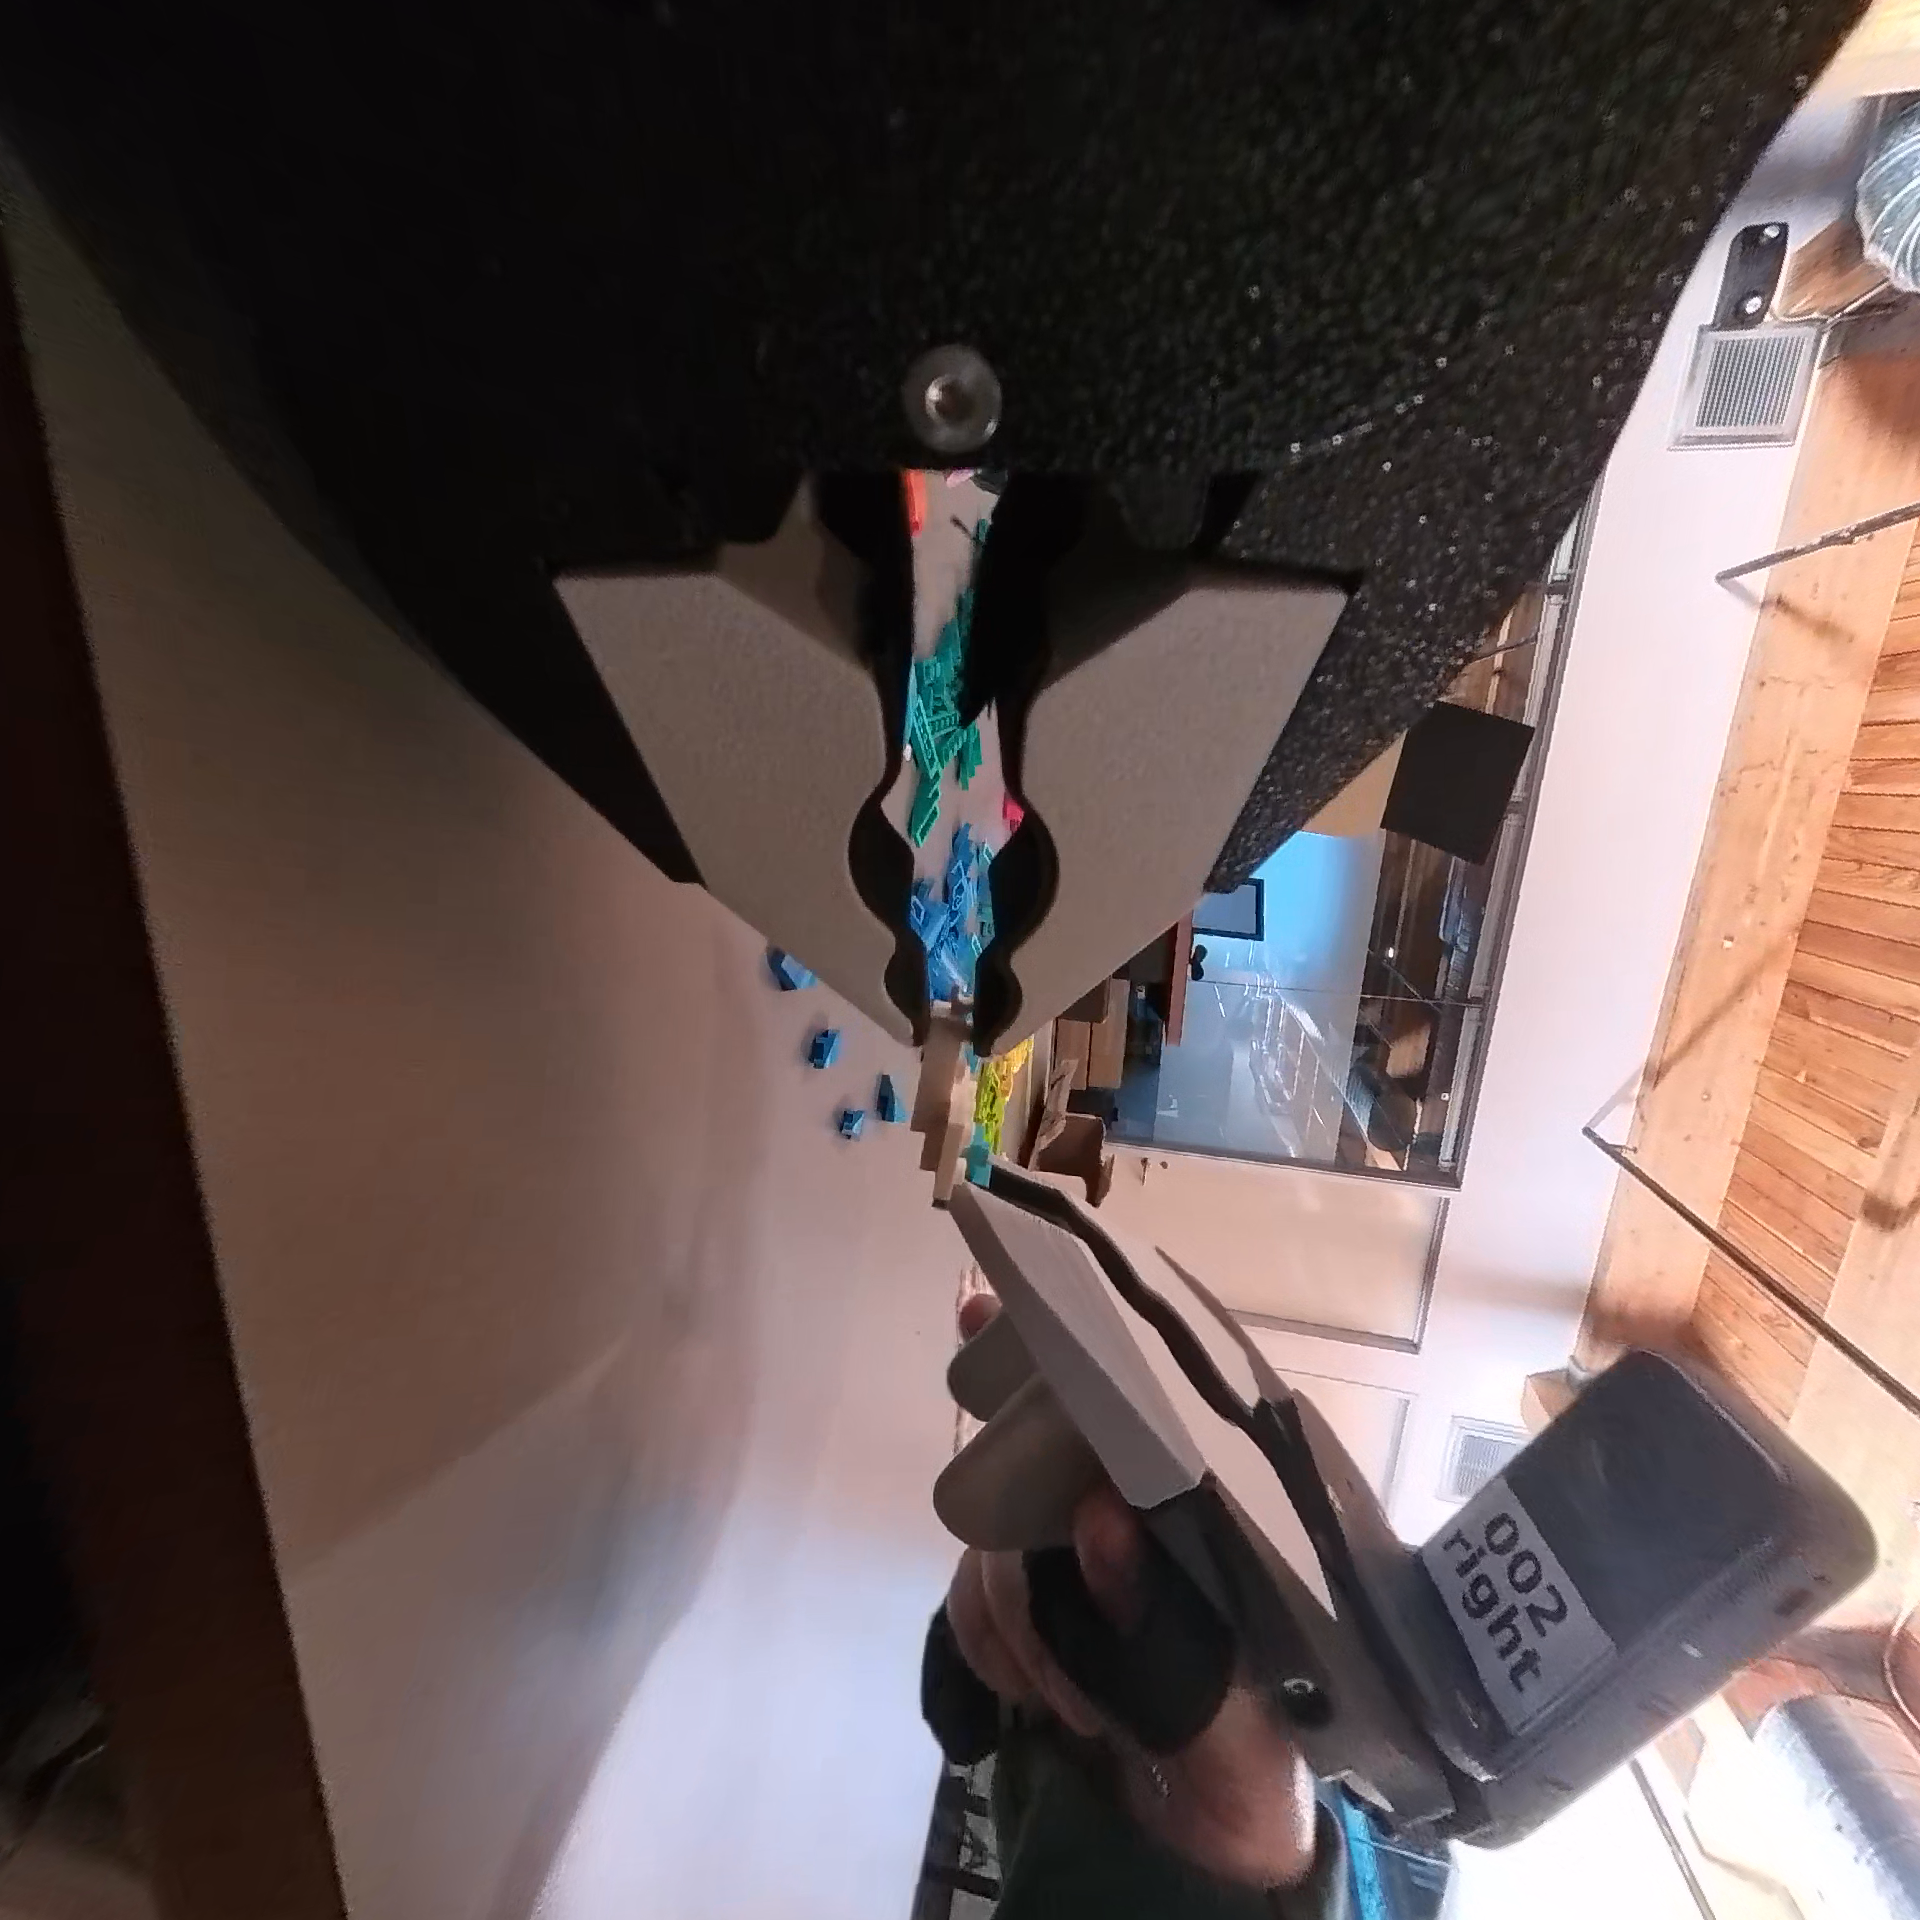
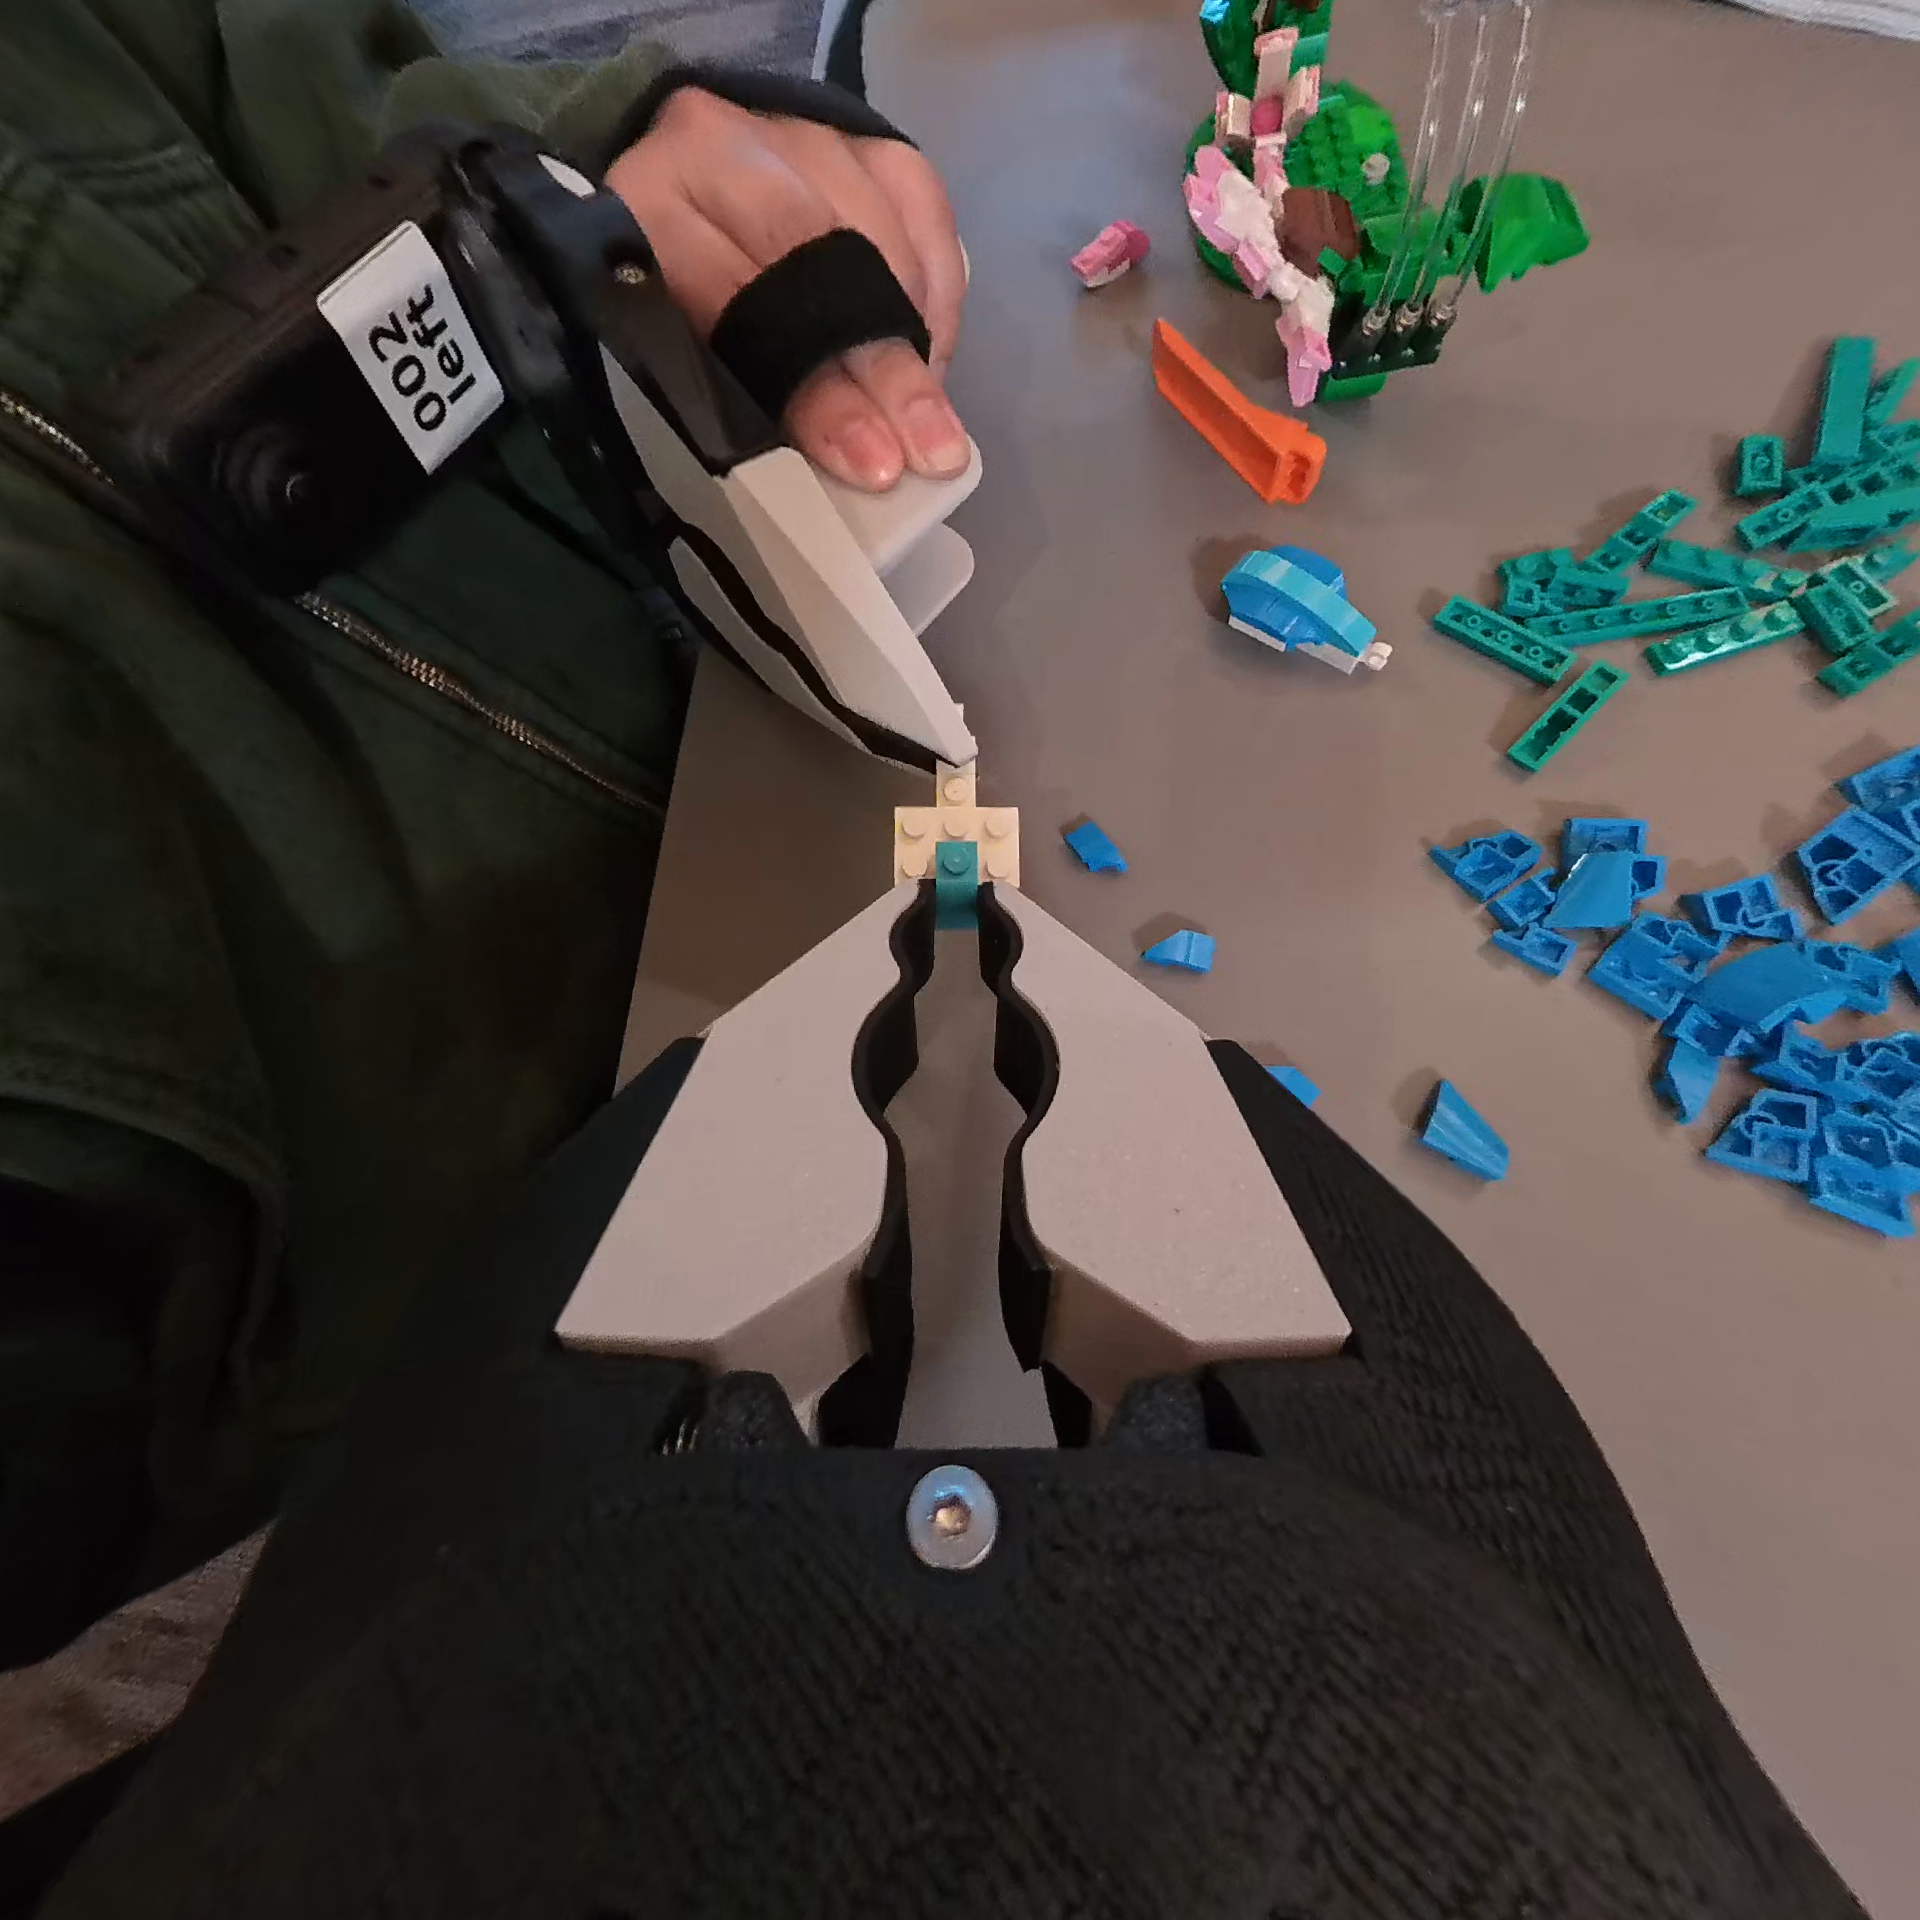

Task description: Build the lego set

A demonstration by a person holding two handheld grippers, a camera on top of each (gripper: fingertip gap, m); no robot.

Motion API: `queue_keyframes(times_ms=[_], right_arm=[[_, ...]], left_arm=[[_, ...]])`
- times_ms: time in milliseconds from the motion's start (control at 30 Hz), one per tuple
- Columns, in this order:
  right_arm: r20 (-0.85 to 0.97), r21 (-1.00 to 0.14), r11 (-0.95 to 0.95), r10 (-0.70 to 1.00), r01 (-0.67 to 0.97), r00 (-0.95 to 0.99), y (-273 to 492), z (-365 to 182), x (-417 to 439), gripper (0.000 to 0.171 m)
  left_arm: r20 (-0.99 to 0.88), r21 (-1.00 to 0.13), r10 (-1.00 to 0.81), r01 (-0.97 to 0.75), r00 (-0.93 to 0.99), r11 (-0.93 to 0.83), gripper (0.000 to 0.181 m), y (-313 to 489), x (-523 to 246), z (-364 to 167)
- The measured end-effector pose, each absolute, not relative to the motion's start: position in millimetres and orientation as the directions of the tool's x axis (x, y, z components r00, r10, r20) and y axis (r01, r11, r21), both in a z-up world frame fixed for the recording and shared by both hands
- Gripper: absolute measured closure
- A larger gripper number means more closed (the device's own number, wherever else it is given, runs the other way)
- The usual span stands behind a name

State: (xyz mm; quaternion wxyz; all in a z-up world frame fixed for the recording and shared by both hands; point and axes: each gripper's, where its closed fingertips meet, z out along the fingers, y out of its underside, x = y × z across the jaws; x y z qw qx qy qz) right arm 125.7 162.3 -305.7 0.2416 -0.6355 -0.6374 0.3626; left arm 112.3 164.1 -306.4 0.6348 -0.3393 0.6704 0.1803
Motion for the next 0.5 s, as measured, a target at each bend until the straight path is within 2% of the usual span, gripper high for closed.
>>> queue_keyframes(times_ms=[500], right_arm=[[-0.130, -0.742, -0.030, 0.986, 0.670, -0.100, 162.3, -299.1, 125.8, 0.164]], left_arm=[[-0.977, -0.186, -0.209, -0.674, 0.047, 0.715, 0.177, 161.8, 113.4, -303.5]])
